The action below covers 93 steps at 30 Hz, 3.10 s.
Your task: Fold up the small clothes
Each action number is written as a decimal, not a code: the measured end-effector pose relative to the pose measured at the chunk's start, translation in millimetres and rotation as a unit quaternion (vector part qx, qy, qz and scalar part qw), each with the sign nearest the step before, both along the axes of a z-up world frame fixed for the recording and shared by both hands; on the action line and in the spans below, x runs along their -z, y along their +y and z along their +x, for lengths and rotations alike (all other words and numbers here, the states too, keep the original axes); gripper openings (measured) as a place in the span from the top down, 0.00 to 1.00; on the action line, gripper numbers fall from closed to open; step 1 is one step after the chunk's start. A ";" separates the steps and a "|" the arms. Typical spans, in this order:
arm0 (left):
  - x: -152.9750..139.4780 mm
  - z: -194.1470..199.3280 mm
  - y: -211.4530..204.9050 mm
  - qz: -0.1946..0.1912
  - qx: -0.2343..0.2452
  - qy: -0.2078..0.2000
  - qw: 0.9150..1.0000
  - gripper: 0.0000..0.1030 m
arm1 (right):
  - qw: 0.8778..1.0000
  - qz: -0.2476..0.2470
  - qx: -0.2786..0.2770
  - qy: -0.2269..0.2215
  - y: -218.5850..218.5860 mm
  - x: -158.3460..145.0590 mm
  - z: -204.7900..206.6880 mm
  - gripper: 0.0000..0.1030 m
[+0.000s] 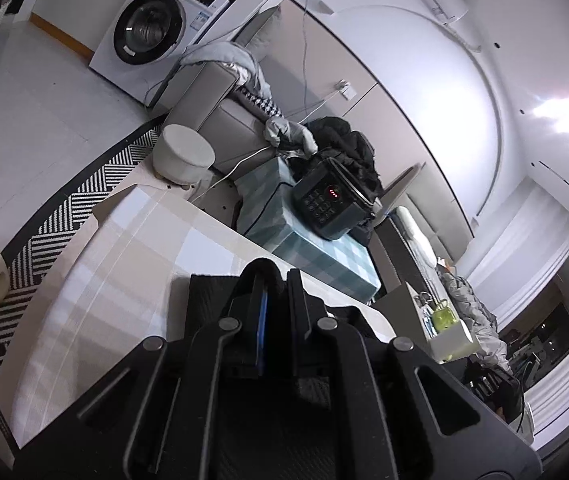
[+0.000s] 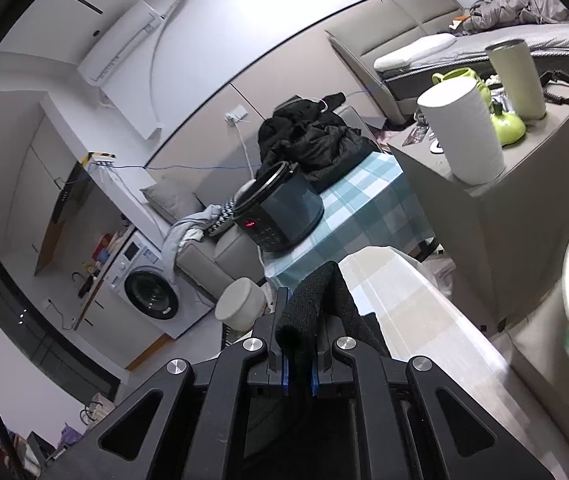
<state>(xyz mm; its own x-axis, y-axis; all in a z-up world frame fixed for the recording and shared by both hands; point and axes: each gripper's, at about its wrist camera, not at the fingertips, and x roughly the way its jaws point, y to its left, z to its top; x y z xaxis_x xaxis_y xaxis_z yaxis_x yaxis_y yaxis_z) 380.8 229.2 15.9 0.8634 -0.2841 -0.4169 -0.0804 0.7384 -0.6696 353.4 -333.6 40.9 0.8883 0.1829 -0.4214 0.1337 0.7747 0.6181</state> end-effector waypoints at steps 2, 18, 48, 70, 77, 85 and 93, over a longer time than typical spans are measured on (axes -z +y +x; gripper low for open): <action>6.6 19.8 0.7 -0.001 0.000 0.006 1.000 0.94 | 1.000 -0.002 0.005 0.008 0.2 5.6 16.8 0.93; 86.5 127.4 11.4 0.005 -0.021 0.128 0.992 0.44 | 0.991 0.026 -0.001 0.128 -9.8 81.0 93.5 0.53; 88.7 120.4 10.7 -0.018 -0.017 0.124 0.992 0.72 | 0.993 -0.008 -0.060 0.100 27.9 61.9 120.1 0.47; 99.5 -52.5 -47.6 0.124 0.051 0.194 0.972 0.60 | 0.930 -0.221 -0.131 0.262 19.1 111.7 -31.5 0.34; 87.6 -66.1 -68.2 0.156 0.090 0.184 0.966 0.67 | 0.944 -0.159 -0.138 0.254 6.7 120.9 -38.8 0.35; 84.3 -69.6 -63.0 0.142 0.090 0.199 0.966 0.66 | 0.950 -0.107 -0.165 0.242 -0.1 112.9 -44.9 0.35; 86.5 -74.0 -59.1 0.140 0.094 0.201 0.965 0.65 | 0.935 -0.185 -0.171 0.248 8.9 108.8 -59.4 0.35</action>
